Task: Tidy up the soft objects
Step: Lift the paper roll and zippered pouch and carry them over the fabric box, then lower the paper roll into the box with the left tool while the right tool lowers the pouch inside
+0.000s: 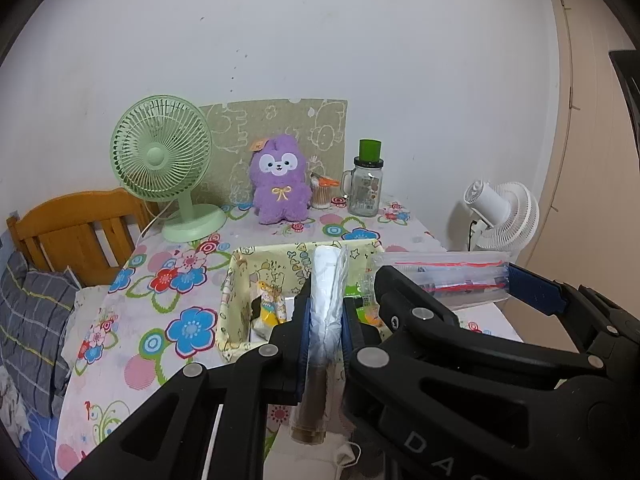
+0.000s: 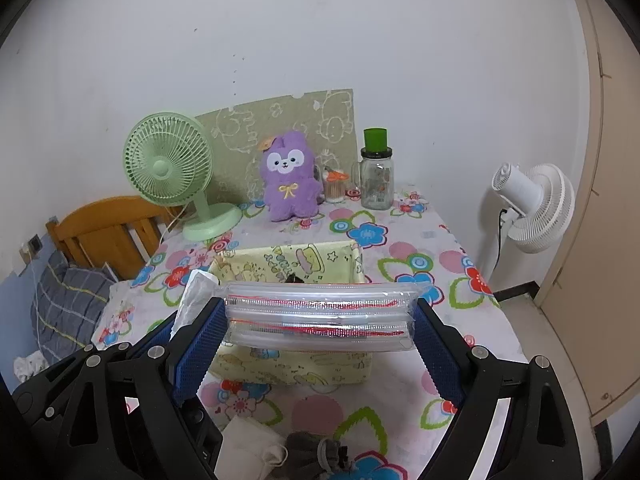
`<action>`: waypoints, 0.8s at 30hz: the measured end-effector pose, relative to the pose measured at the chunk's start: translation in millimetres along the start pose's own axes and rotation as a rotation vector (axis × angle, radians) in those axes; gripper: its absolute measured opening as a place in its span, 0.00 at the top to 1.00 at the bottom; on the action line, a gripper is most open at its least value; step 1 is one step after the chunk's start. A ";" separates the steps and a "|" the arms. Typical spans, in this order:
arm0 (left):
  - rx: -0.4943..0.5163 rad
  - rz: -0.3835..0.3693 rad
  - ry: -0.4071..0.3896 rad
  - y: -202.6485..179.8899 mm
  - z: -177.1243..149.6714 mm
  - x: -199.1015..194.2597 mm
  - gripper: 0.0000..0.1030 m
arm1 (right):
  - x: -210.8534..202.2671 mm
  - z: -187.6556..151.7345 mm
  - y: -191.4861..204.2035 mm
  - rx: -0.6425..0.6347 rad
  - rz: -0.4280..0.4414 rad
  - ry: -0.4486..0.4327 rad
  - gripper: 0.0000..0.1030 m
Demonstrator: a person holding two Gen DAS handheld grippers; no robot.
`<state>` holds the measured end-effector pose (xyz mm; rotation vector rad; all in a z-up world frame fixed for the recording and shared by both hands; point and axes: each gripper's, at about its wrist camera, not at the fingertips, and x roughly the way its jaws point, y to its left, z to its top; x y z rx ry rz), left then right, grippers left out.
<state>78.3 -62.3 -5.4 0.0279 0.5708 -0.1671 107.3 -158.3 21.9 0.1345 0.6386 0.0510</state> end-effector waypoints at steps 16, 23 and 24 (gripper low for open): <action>-0.013 0.000 0.004 8.0 17.2 28.6 0.88 | 31.5 18.5 1.6 -0.003 0.001 0.007 0.11; -0.022 0.007 0.016 15.6 25.4 47.7 0.88 | 52.1 26.8 4.4 -0.008 0.008 0.020 0.11; -0.022 0.007 0.016 15.9 25.7 48.9 0.88 | 54.5 27.8 4.7 -0.008 0.008 0.021 0.11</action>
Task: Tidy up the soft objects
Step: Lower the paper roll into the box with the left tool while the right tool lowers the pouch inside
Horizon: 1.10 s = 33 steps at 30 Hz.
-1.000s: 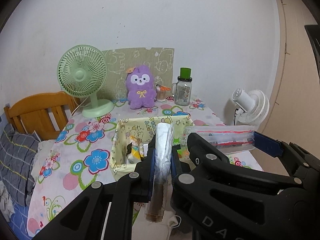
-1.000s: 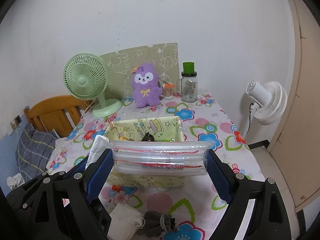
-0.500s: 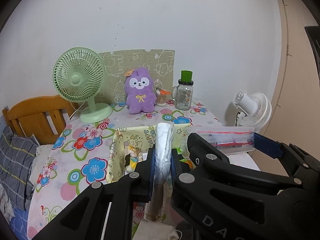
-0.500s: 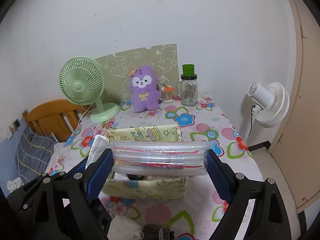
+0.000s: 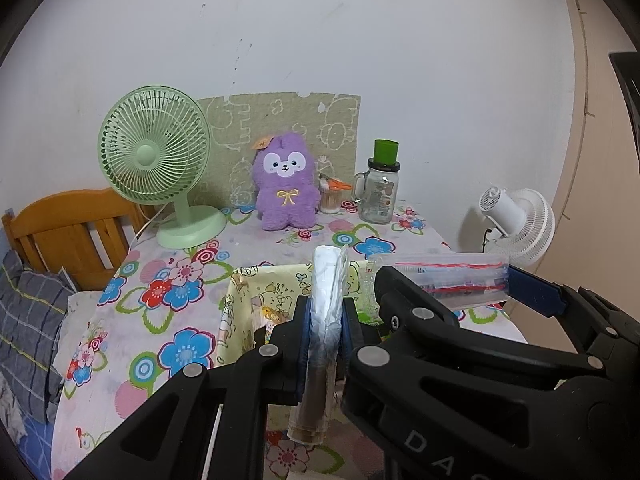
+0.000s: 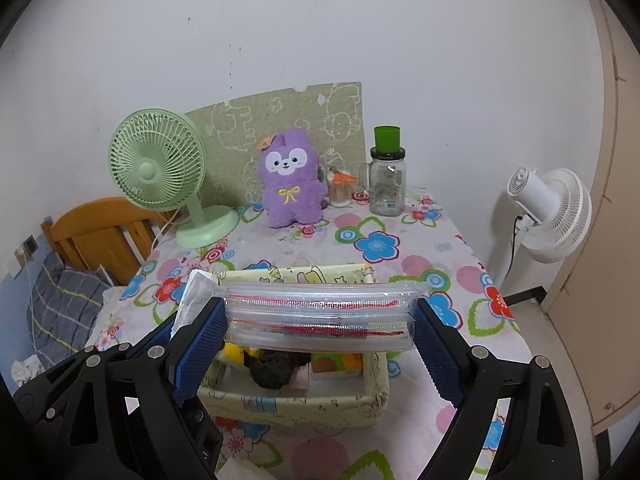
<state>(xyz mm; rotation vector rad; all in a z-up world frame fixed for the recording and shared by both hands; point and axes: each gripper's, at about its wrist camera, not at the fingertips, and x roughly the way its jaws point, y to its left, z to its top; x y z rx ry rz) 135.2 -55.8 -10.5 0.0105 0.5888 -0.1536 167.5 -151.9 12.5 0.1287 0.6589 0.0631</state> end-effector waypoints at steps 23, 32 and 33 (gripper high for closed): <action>-0.034 0.008 0.045 15.1 9.1 54.2 0.87 | 52.9 11.5 -2.7 0.007 0.023 0.053 0.11; -0.032 0.025 0.074 23.0 6.8 66.1 0.55 | 71.5 10.1 4.7 -0.015 0.016 0.080 0.11; -0.029 0.036 0.075 24.2 5.9 66.5 0.48 | 73.4 9.7 5.1 -0.016 0.015 0.083 0.11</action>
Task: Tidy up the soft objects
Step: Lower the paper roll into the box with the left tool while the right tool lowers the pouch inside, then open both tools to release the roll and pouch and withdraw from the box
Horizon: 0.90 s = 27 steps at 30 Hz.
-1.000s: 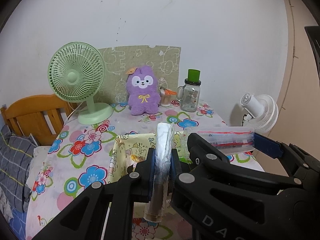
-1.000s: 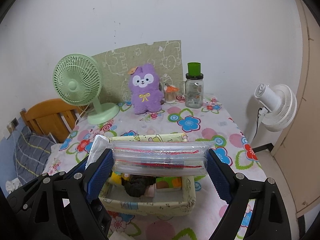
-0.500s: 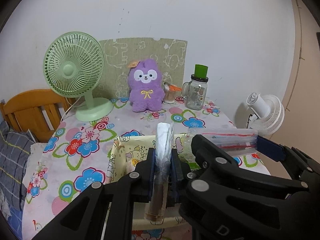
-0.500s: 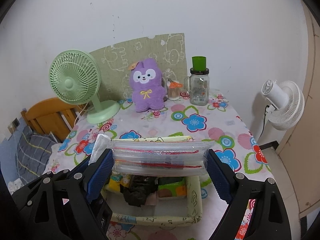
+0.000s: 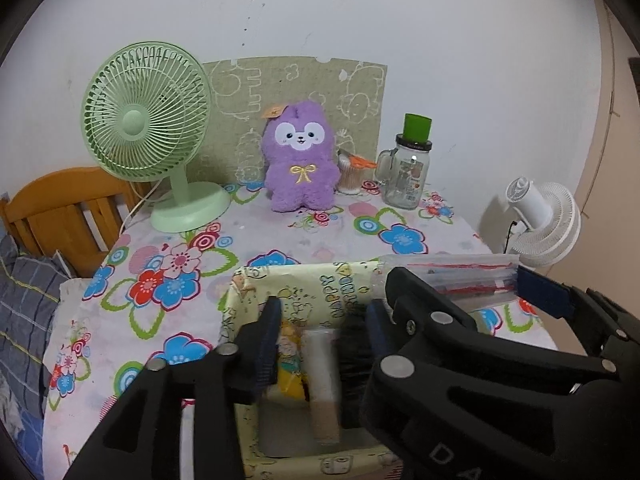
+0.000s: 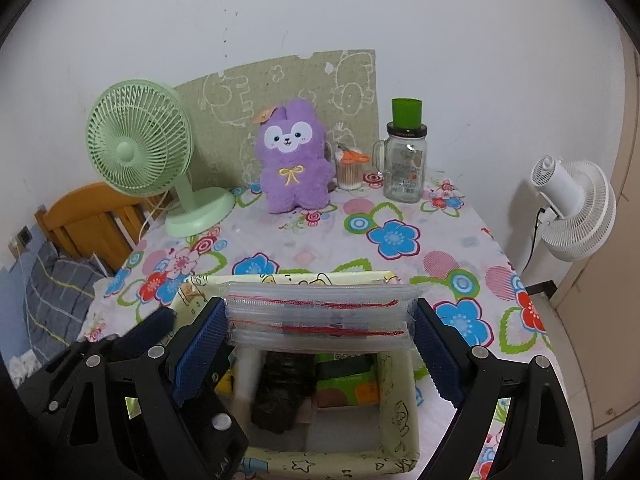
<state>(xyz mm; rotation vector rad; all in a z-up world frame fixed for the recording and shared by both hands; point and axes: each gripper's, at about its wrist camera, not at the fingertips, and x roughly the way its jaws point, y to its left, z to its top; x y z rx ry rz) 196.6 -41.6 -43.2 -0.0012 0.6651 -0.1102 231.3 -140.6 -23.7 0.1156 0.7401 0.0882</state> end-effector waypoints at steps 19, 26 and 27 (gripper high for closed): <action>0.001 0.056 0.057 20.9 -15.6 5.3 0.24 | 18.9 -10.5 14.3 -0.029 0.027 0.041 0.07; 0.006 0.051 0.062 22.1 -20.9 2.3 0.18 | 22.4 -16.4 20.5 -0.049 0.038 0.072 0.04; 0.001 0.046 0.063 22.5 -21.5 1.8 0.18 | 21.8 -17.7 21.0 -0.051 0.038 0.073 0.04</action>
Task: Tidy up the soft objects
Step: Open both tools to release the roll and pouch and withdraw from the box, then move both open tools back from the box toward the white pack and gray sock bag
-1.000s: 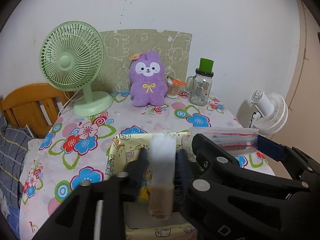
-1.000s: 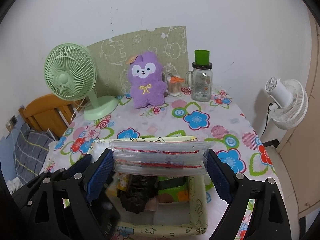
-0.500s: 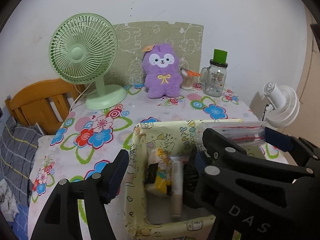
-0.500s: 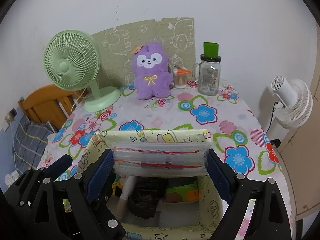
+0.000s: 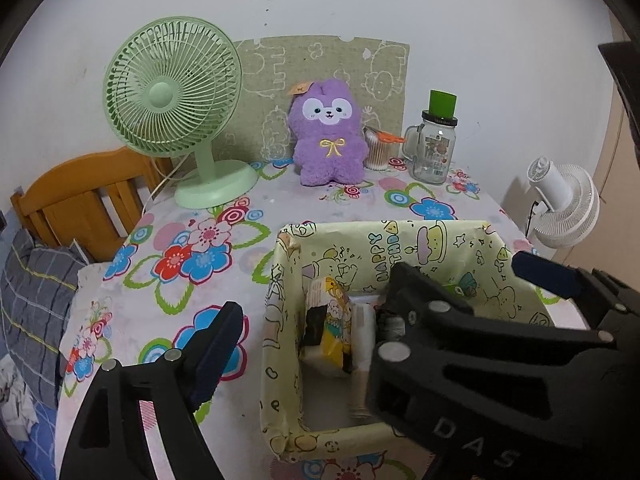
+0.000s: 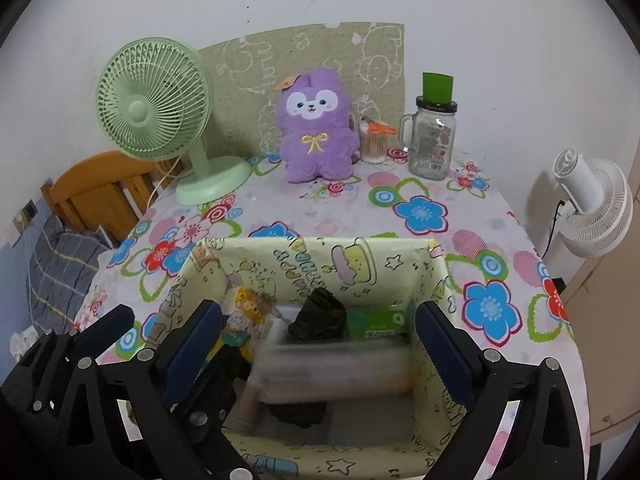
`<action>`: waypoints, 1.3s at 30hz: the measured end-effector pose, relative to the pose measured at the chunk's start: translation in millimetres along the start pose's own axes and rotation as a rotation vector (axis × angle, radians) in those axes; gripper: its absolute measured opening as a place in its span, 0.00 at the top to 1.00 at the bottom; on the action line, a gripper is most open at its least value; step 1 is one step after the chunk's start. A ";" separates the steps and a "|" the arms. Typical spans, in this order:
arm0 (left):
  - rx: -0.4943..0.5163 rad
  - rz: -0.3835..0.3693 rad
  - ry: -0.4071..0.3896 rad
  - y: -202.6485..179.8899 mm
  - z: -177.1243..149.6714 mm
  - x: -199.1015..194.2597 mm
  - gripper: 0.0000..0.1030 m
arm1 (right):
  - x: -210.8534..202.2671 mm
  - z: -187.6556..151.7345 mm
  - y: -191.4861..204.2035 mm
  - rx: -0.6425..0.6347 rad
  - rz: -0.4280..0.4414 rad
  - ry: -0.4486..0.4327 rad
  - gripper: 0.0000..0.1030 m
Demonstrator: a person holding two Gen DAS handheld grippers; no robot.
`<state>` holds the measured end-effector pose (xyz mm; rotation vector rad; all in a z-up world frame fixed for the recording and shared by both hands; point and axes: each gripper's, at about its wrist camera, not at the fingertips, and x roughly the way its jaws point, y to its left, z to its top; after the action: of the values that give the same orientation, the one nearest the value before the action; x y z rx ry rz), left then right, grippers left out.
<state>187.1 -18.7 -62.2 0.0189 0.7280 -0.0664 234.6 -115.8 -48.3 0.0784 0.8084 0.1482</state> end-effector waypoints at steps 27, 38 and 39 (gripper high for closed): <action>0.006 -0.039 -0.081 -16.1 -18.1 -54.1 0.09 | -71.4 -24.6 1.4 -0.025 -0.055 -0.100 0.04; 0.017 -0.048 -0.132 -22.3 -25.8 -83.5 0.05 | -104.0 -34.4 0.6 -0.023 -0.066 -0.147 0.04; 0.018 -0.050 -0.136 -22.8 -26.6 -85.7 0.05 | -106.7 -34.8 0.4 -0.023 -0.068 -0.151 0.03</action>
<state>104.1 -35.8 -24.8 0.0131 0.5923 -0.1204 136.6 -132.2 3.9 0.0400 0.6580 0.0866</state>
